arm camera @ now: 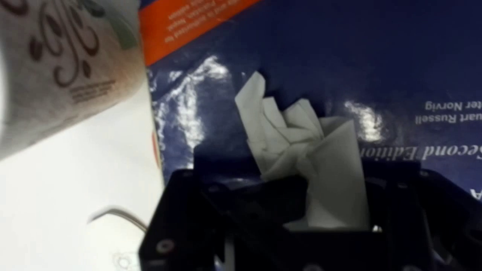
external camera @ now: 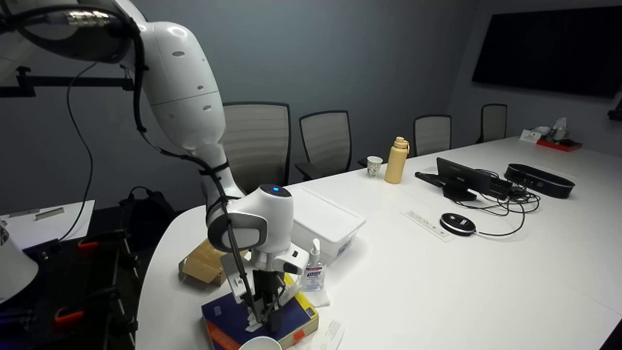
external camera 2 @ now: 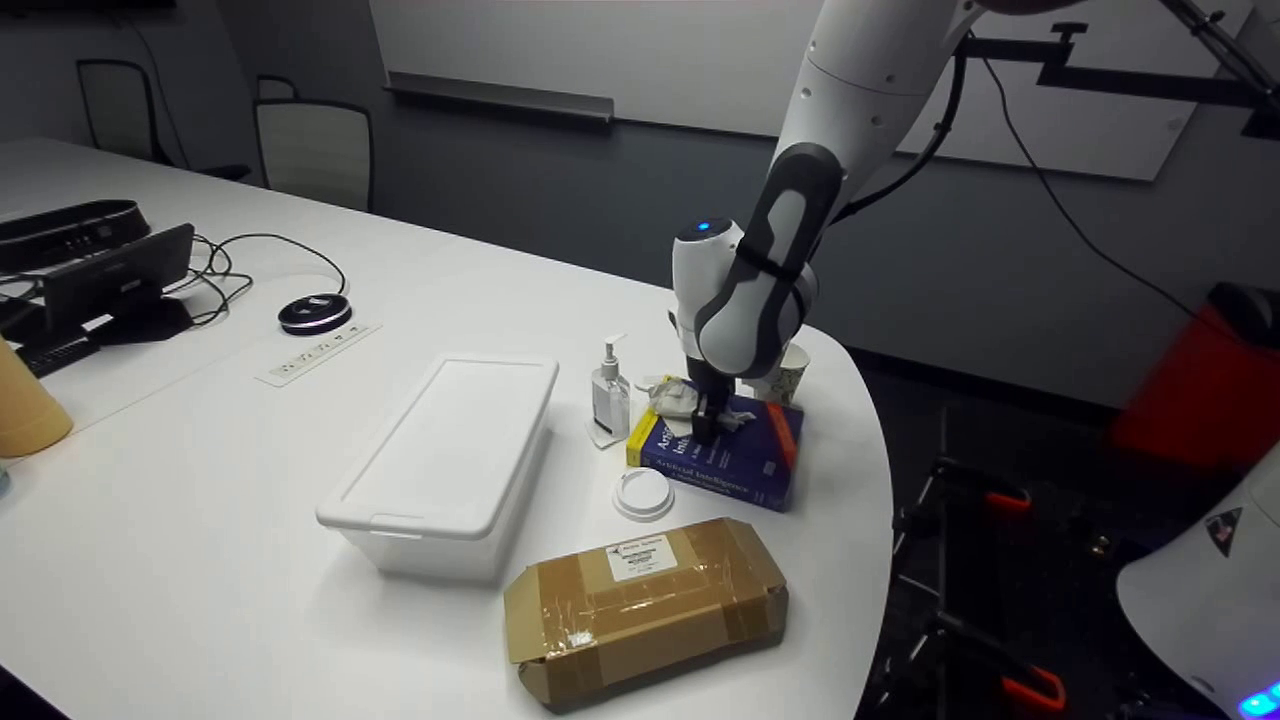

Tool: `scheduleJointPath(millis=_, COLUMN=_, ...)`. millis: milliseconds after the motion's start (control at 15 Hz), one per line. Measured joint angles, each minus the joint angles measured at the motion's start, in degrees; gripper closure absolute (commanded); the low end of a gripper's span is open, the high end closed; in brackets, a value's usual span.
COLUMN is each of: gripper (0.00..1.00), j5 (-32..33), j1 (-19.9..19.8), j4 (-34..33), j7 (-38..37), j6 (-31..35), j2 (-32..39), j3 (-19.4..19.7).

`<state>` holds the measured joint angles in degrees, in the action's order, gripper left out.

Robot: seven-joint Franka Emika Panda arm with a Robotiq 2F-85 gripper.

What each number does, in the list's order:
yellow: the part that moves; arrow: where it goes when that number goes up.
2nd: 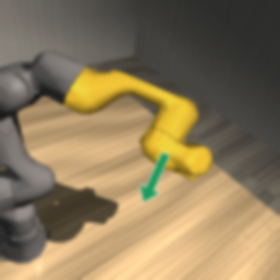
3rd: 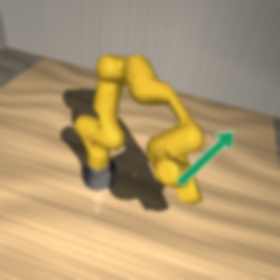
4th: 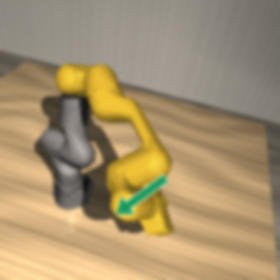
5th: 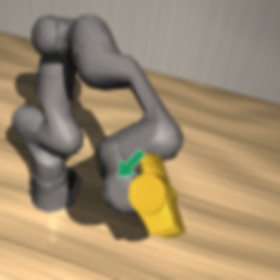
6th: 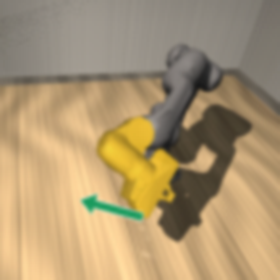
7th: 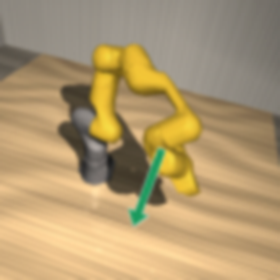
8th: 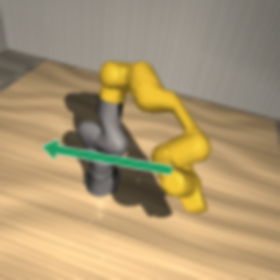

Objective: Use the tissue to clean the book's front cover

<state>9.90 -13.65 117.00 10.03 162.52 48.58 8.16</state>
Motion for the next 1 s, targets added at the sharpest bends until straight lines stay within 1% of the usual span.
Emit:
scheduleJointPath(millis=267, gripper=1.00, j5=0.2, j1=6.2, j4=1.0, j7=-5.7, j6=-1.2, j2=0.2, j3=6.6)
scheduleJointPath(millis=400, gripper=1.00, j5=0.3, j1=8.4, j4=1.5, j7=-7.3, j6=-2.2, j2=0.3, j3=8.4)
scheduleJointPath(millis=467, gripper=1.00, j5=0.3, j1=8.9, j4=1.6, j7=-7.4, j6=-2.7, j2=0.4, j3=8.6)
scheduleJointPath(millis=600, gripper=1.00, j5=0.2, j1=8.9, j4=1.6, j7=-7.3, j6=-3.4, j2=0.3, j3=8.2)
scheduleJointPath(millis=733, gripper=1.00, j5=0.2, j1=8.1, j4=1.6, j7=-6.7, j6=-3.9, j2=0.0, j3=7.1)
scheduleJointPath(millis=867, gripper=1.00, j5=0.1, j1=6.4, j4=1.6, j7=-5.3, j6=-4.3, j2=-0.4, j3=4.9)
scheduleJointPath(millis=1000, gripper=1.00, j5=-0.3, j1=3.6, j4=1.8, j7=-2.9, j6=-4.6, j2=-1.0, j3=1.6)
